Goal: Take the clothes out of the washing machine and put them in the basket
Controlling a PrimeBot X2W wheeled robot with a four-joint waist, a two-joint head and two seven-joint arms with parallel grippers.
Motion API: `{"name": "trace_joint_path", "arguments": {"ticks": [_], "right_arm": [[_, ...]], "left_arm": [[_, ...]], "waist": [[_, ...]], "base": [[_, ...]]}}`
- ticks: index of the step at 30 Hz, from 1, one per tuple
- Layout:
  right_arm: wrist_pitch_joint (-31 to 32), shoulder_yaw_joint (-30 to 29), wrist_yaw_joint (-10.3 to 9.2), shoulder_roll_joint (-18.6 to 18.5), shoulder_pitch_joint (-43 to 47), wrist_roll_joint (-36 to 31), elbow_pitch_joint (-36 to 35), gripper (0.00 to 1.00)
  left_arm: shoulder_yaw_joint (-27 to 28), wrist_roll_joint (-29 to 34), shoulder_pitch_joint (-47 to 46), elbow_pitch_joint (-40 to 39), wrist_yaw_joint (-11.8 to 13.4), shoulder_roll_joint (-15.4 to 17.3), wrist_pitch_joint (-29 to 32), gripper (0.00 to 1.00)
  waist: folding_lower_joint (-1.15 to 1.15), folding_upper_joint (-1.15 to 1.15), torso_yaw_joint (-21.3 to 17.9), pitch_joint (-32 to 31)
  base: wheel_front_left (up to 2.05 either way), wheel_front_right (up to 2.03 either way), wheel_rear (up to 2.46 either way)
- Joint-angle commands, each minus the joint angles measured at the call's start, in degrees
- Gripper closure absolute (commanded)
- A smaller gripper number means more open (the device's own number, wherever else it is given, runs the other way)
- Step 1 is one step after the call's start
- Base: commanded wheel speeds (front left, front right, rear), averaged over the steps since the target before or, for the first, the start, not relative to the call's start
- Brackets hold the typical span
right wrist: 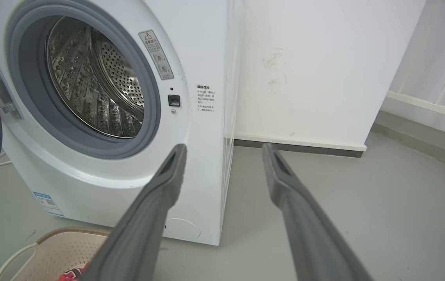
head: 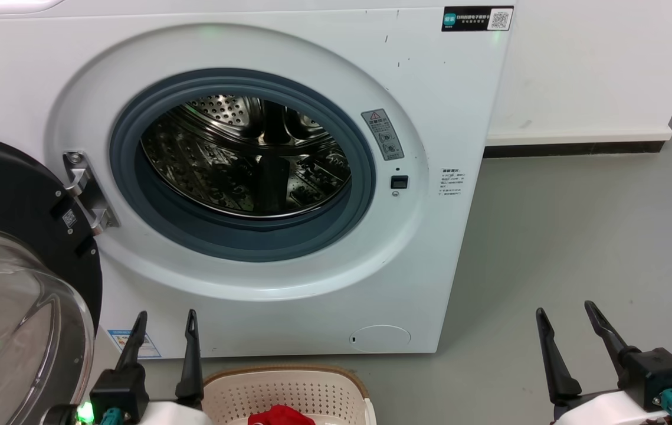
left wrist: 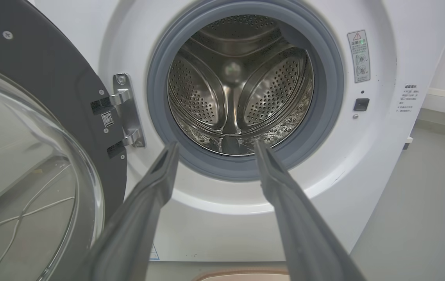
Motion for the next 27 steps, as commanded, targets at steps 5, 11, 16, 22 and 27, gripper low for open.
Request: {"name": "trace_joint_path", "arguments": {"ticks": [5, 11, 16, 22, 27], "right_arm": [[-0.2, -0.7, -0.03, 0.0, 1.0, 0.3, 0.2, 0.0], [0.1, -0.6, -0.04, 0.0, 0.8, 0.4, 0.7, 0.0], [0.1, -0.5, -0.04, 0.0, 0.8, 0.5, 1.2, 0.0], [0.2, -0.3, -0.04, 0.0, 1.0, 1.0, 1.5, 0.0], [0.2, -0.1, -0.04, 0.0, 1.3, 1.5, 1.8, 0.0]], "left_arm": [[-0.4, -0.5, 2.6, -1.8, 0.5, -0.2, 1.2, 0.0], [-0.9, -1.1, 2.6, -1.7, 0.5, -0.2, 2.0, 0.0], [-1.1, -1.4, 2.2, -1.4, 0.7, 0.0, 1.9, 0.0], [-1.3, -1.8, 1.9, -1.0, 0.7, 0.2, 1.7, 0.0], [-1.6, -1.6, 1.7, -1.4, 0.6, 0.5, 1.1, 0.0]], "waist": [[0.0, 0.0, 0.9, -0.5], [0.0, 0.0, 1.1, -0.3], [0.0, 0.0, 1.2, -0.3], [0.0, 0.0, 1.3, -0.4], [0.0, 0.0, 1.4, -0.4]], "base": [[0.0, 0.0, 0.0], [0.0, 0.0, 0.0], [0.0, 0.0, 0.0], [0.0, 0.0, 0.0], [0.0, 0.0, 0.0]]}}
